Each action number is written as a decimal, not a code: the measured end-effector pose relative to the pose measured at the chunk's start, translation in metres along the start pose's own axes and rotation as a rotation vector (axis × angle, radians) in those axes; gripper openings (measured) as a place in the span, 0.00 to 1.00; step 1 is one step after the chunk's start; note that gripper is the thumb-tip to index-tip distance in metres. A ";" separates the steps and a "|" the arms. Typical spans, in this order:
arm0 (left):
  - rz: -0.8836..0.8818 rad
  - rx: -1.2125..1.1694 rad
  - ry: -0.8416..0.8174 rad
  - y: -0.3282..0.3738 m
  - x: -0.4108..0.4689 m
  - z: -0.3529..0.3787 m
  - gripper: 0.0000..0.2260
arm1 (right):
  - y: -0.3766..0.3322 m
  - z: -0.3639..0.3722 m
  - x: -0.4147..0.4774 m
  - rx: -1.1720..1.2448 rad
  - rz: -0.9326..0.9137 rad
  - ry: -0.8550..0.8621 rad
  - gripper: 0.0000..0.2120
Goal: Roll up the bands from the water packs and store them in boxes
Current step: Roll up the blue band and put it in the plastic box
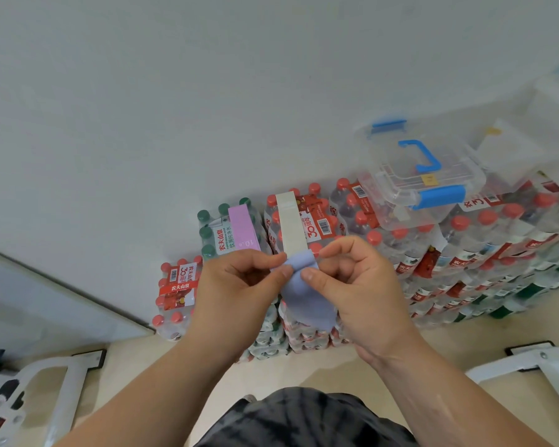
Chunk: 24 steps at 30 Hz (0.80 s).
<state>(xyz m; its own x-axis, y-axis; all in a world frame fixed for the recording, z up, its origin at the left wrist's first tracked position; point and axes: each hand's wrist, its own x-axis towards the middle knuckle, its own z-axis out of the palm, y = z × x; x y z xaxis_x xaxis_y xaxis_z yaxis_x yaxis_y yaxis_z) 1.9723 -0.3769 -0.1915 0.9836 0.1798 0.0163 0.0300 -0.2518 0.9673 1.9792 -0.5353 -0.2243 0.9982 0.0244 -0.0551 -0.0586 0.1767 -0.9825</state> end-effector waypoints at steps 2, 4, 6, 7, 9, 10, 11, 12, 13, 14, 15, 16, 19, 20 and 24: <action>0.040 0.035 -0.005 0.000 0.000 0.000 0.13 | -0.001 0.000 0.000 -0.003 0.007 0.020 0.10; 0.064 0.040 -0.015 -0.001 0.001 0.000 0.12 | -0.001 0.000 0.000 0.007 0.009 0.046 0.10; 0.077 0.037 -0.033 -0.002 0.003 0.000 0.12 | -0.002 0.000 0.000 0.034 0.018 0.058 0.08; 0.085 0.035 -0.041 -0.003 0.003 0.000 0.12 | -0.004 0.001 0.000 0.056 0.026 0.056 0.06; 0.105 0.035 -0.048 -0.004 0.003 0.000 0.12 | -0.006 0.001 0.000 0.076 0.033 0.065 0.09; 0.117 0.042 -0.047 -0.005 0.003 0.001 0.12 | -0.006 0.001 0.001 0.070 0.031 0.071 0.11; 0.134 0.061 -0.046 -0.005 0.003 0.002 0.12 | -0.007 0.001 0.001 0.061 0.030 0.081 0.12; 0.152 0.089 -0.047 -0.007 0.003 0.003 0.12 | -0.006 0.002 0.002 0.053 0.027 0.087 0.11; 0.171 0.116 -0.050 -0.007 0.003 0.003 0.12 | -0.006 0.002 0.002 0.053 0.030 0.089 0.08; 0.186 0.132 -0.054 -0.007 0.003 0.004 0.13 | -0.005 0.002 0.003 0.057 0.034 0.091 0.06; 0.189 0.133 -0.061 -0.007 0.004 0.003 0.12 | -0.004 0.002 0.004 0.062 0.042 0.091 0.04; 0.175 0.116 -0.075 -0.006 0.005 0.002 0.10 | -0.002 0.002 0.005 0.068 0.051 0.088 0.04; 0.044 -0.028 -0.122 -0.003 0.009 -0.001 0.03 | -0.001 0.002 0.008 0.087 0.077 0.083 0.04; -0.022 -0.092 -0.121 -0.002 0.011 -0.002 0.04 | -0.001 0.002 0.009 0.084 0.075 0.077 0.04; -0.172 -0.135 -0.208 -0.003 0.015 -0.002 0.10 | 0.001 0.000 0.012 0.060 0.098 0.065 0.07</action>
<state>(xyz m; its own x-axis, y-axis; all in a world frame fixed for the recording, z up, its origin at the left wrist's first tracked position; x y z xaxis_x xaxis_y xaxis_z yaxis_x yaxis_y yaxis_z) 1.9869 -0.3713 -0.1939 0.9818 0.0063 -0.1899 0.1895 -0.1032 0.9764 1.9910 -0.5344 -0.2258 0.9864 -0.0195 -0.1633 -0.1542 0.2357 -0.9595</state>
